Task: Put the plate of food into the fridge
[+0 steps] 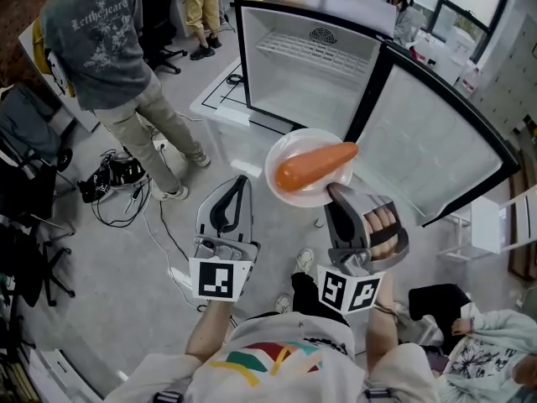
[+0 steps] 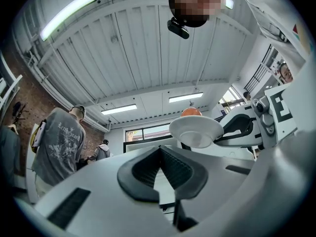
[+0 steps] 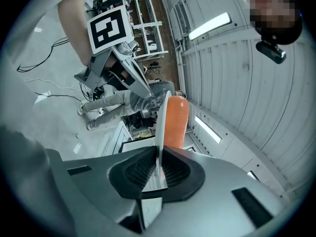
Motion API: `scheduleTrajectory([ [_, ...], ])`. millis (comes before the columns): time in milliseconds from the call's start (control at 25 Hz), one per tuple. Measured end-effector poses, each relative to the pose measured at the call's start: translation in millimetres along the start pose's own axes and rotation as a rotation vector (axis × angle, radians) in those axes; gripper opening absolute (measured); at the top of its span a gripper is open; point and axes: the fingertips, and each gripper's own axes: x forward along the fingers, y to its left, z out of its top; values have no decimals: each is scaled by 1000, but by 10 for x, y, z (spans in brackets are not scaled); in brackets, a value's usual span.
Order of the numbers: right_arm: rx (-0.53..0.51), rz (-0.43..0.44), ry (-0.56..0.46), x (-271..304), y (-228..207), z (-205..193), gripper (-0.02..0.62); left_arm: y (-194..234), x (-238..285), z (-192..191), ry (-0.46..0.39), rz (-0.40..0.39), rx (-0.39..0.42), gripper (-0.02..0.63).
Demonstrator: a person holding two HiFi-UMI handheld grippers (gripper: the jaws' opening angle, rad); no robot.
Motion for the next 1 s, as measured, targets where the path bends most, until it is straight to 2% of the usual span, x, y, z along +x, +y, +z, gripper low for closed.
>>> scheduleTrajectory([
  [520,36,-42,44,1443,-232,-688,31,349,1559,-530,-1,-64,12,6],
  [720,19,-22,66,1933,-248,-925,31,524,2095,-680,-5,-76,6,6],
  [1000,-12,-57,143,2460,-359,-1152,31,741,2678,-874,-29,-137,-12,6],
])
